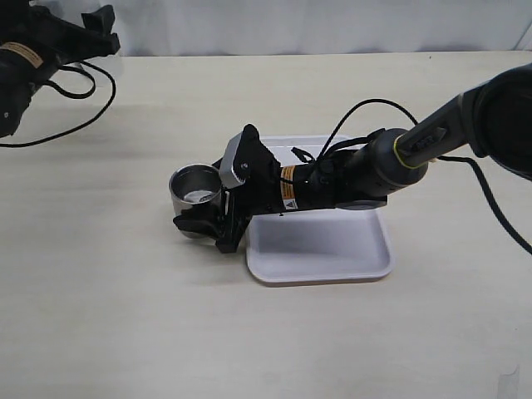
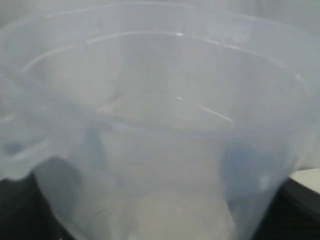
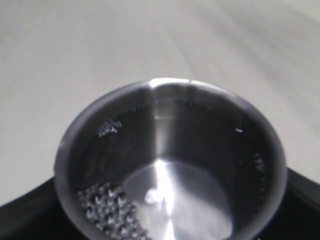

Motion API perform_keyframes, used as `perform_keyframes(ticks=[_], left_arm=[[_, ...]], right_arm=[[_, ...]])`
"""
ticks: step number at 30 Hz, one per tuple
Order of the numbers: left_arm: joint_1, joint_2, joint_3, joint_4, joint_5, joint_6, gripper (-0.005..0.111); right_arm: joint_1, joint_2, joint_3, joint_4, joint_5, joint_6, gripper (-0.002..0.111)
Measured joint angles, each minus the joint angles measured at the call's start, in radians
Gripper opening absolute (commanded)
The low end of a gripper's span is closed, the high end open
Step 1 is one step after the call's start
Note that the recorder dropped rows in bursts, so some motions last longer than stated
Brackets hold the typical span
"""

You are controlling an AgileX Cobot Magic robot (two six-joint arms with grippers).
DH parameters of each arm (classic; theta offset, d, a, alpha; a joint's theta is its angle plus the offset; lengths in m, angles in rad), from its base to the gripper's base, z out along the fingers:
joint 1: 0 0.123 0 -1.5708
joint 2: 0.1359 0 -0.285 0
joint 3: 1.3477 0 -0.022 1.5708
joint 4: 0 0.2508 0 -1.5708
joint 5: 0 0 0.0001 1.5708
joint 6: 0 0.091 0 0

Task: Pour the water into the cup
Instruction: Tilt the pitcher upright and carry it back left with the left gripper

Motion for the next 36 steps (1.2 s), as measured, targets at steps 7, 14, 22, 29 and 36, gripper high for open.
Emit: perform_keyframes(ticks=[7,14,22,29,36], left_arm=[[-0.002,0.073,-0.007,0.032,-0.001,-0.006,0.0],[-0.002,0.158,-0.007,-0.001,-0.044,0.097,0.0],[-0.002,0.158,-0.007,-0.016,-0.022,0.101,0.0],[-0.002,0.158,-0.007,-0.017,0.014,0.101,0.0],[-0.002,0.186,-0.012,-0.02,-0.02,0.083,0.0]], right_arm=[[0.0,0.0,0.0,0.0,0.0,0.0,0.004],[0.0,0.0,0.0,0.0,0.0,0.0,0.004],[0.0,0.0,0.0,0.0,0.0,0.0,0.004],[0.0,0.0,0.0,0.0,0.0,0.0,0.004],[0.0,0.0,0.0,0.0,0.0,0.0,0.004]])
